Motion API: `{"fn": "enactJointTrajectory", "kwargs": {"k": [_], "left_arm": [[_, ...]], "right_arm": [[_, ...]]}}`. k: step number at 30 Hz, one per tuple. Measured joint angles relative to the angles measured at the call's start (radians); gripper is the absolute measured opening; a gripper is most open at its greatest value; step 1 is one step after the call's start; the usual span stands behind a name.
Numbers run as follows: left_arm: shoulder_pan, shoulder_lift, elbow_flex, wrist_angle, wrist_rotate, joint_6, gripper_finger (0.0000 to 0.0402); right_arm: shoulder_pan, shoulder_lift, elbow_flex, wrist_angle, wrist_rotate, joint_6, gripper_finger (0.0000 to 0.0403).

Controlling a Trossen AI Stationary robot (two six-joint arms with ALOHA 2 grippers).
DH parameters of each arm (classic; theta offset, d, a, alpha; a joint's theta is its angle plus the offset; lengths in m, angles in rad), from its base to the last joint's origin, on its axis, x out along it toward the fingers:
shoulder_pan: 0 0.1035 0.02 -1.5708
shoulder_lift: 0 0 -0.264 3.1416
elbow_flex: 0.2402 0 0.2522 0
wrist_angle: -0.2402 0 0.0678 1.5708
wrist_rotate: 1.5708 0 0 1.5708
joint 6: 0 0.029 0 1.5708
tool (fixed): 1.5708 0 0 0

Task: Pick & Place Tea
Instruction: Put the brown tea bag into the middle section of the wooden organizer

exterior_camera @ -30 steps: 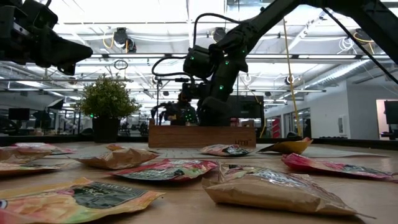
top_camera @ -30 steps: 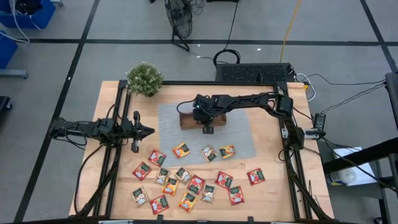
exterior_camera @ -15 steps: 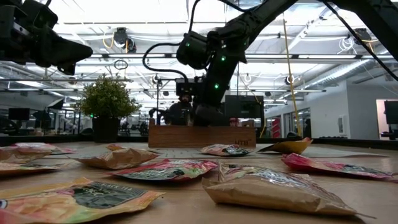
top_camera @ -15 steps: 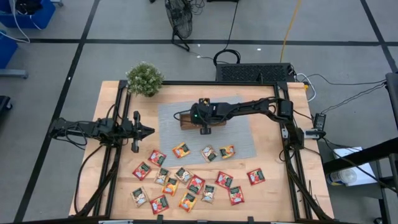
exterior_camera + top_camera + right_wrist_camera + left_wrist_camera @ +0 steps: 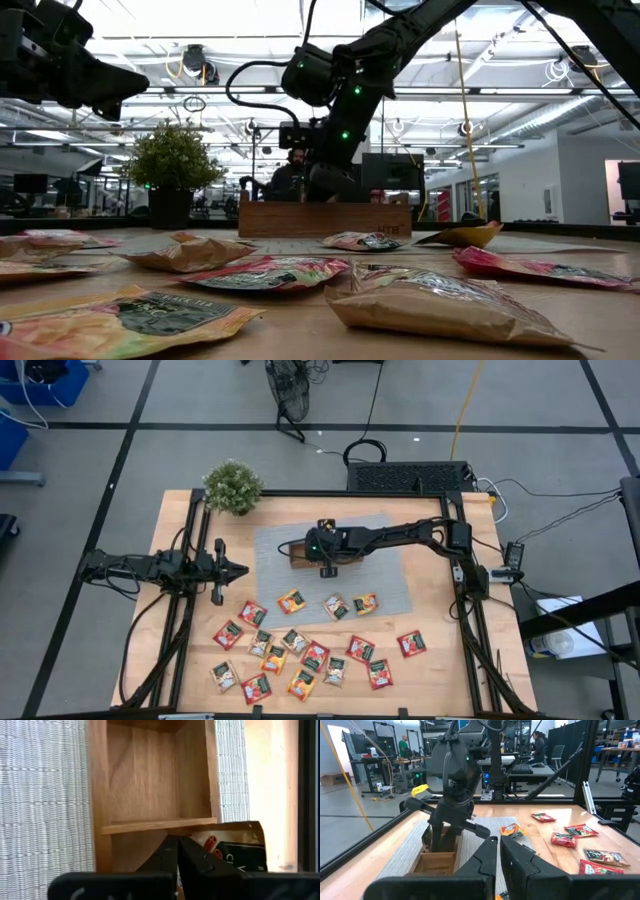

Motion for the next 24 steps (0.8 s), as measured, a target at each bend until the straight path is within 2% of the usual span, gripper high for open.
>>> {"fn": "enactJointTrajectory", "kwargs": {"k": [8, 14, 16, 19, 22, 24], "left_arm": [[0.000, 0.000, 0.000, 0.000, 0.000, 0.000, 0.0031], [0.000, 0.000, 0.000, 0.000, 0.000, 0.000, 0.0031], [0.000, 0.000, 0.000, 0.000, 0.000, 0.000, 0.0031], [0.000, 0.000, 0.000, 0.000, 0.000, 0.000, 0.0031], [0.000, 0.000, 0.000, 0.000, 0.000, 0.000, 0.0031], [0.000, 0.000, 0.000, 0.000, 0.000, 0.000, 0.0031]], "right_arm": [[0.041, -0.041, 0.000, -0.015, 0.002, -0.002, 0.0000], [0.109, -0.167, 0.001, -0.123, -0.001, 0.042, 0.0000], [0.139, -0.220, 0.002, -0.218, -0.042, 0.061, 0.0000], [0.186, -0.300, -0.052, -0.325, -0.177, 0.103, 0.0000], [0.233, -0.387, -0.181, -0.290, -0.284, 0.182, 0.0000], [0.262, -0.453, -0.280, -0.228, -0.298, 0.251, 0.0006]]}}
